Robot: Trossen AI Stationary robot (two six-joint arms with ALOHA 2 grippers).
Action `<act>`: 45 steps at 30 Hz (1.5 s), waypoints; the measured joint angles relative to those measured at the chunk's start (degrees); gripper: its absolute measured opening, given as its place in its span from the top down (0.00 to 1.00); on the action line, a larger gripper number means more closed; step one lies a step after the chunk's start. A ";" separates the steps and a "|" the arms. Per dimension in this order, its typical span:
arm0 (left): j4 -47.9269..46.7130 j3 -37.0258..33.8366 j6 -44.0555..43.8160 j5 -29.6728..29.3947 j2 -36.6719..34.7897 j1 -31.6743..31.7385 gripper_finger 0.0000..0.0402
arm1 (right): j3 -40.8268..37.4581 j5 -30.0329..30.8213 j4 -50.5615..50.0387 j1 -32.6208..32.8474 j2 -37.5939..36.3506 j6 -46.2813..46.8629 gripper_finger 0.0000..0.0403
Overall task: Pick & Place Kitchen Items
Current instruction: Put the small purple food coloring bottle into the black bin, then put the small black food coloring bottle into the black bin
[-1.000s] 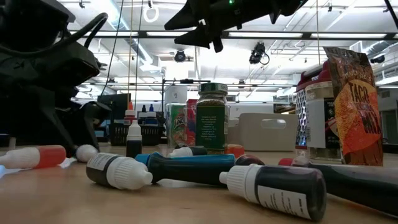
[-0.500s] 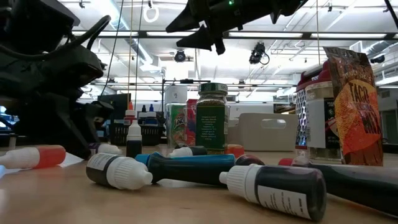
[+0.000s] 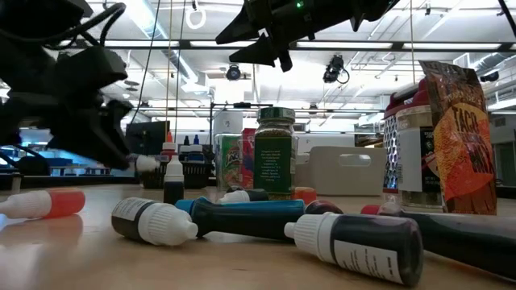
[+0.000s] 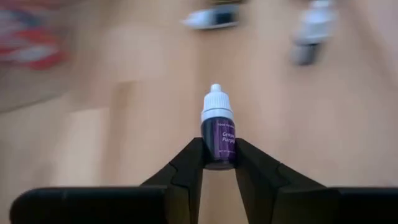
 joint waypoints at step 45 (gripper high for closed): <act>0.55 0.04 9.47 15.00 -5.63 64.66 0.57 | 0.00 0.02 -3.52 -0.05 0.00 -2.01 0.36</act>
